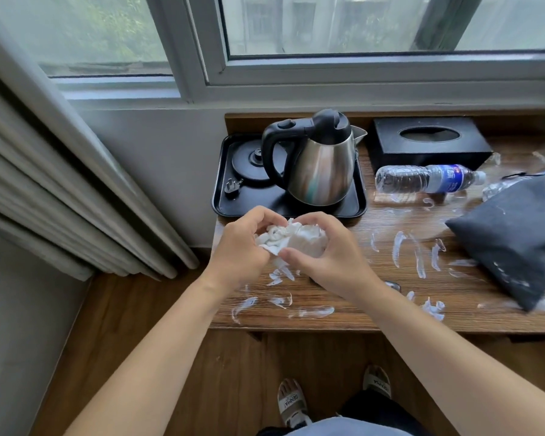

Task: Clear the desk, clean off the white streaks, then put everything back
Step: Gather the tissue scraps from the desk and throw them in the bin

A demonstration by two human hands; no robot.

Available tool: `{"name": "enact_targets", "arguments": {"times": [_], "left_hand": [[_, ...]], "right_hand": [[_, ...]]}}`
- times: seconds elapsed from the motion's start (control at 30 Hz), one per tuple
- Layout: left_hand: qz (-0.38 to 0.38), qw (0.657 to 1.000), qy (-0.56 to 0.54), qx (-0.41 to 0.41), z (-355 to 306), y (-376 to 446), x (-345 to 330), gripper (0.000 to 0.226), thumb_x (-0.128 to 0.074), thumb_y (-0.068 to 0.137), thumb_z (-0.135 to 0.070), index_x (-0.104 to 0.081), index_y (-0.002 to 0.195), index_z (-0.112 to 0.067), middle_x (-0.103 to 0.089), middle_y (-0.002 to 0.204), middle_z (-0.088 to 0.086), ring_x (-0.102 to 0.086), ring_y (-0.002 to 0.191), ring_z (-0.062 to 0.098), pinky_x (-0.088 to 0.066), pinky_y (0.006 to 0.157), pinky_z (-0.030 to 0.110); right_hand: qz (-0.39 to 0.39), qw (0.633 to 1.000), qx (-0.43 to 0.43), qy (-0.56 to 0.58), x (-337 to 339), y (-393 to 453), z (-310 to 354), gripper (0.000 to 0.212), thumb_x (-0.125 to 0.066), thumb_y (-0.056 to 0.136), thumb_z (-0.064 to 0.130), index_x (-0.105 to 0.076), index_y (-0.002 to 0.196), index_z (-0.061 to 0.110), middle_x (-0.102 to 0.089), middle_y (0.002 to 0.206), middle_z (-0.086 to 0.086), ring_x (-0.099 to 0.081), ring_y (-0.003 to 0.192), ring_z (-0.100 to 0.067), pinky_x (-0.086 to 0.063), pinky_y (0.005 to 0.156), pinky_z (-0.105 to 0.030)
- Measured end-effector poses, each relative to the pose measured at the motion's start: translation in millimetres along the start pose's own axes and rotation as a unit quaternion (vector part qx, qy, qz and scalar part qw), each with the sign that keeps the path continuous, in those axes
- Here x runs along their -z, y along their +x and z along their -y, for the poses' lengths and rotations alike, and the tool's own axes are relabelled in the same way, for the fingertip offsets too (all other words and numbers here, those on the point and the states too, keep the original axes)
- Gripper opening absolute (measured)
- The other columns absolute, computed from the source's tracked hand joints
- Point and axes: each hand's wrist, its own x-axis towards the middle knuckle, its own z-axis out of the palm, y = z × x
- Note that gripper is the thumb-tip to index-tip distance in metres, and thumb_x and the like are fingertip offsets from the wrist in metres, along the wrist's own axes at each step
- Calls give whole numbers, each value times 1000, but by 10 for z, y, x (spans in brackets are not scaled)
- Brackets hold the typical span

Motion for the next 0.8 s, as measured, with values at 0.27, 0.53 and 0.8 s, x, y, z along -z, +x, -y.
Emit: {"name": "enact_targets", "arguments": {"times": [0.27, 0.53, 0.8], "left_hand": [[102, 992, -56, -56, -291, 127, -462, 49, -82, 86, -6, -67, 127, -29, -73, 118, -15, -71, 105, 14, -59, 90, 35], [137, 981, -57, -121, -696, 424, -1310, 40, -76, 92, -1, -69, 127, -19, -72, 122, -10, -67, 118, 9, -54, 97, 22], [149, 968, 9, -199, -1366, 635, -2547, 39, -79, 88, 3, -72, 120, -19, -73, 112, -15, -69, 107, 6, -53, 88, 15]], "right_hand": [[-102, 994, -32, 8, 480, -100, -203, 29, -84, 82, 30, -66, 105, 29, -68, 98, 15, -64, 99, -7, -49, 86, -28], [-148, 988, -42, 3, 1339, -459, -552, 30, -83, 84, 25, -66, 109, 27, -68, 103, 13, -64, 104, -10, -53, 93, -39], [-211, 976, -59, -20, 2441, -993, -1002, 26, -82, 84, 22, -68, 107, 24, -66, 103, 12, -62, 102, -7, -50, 86, -21]]}}
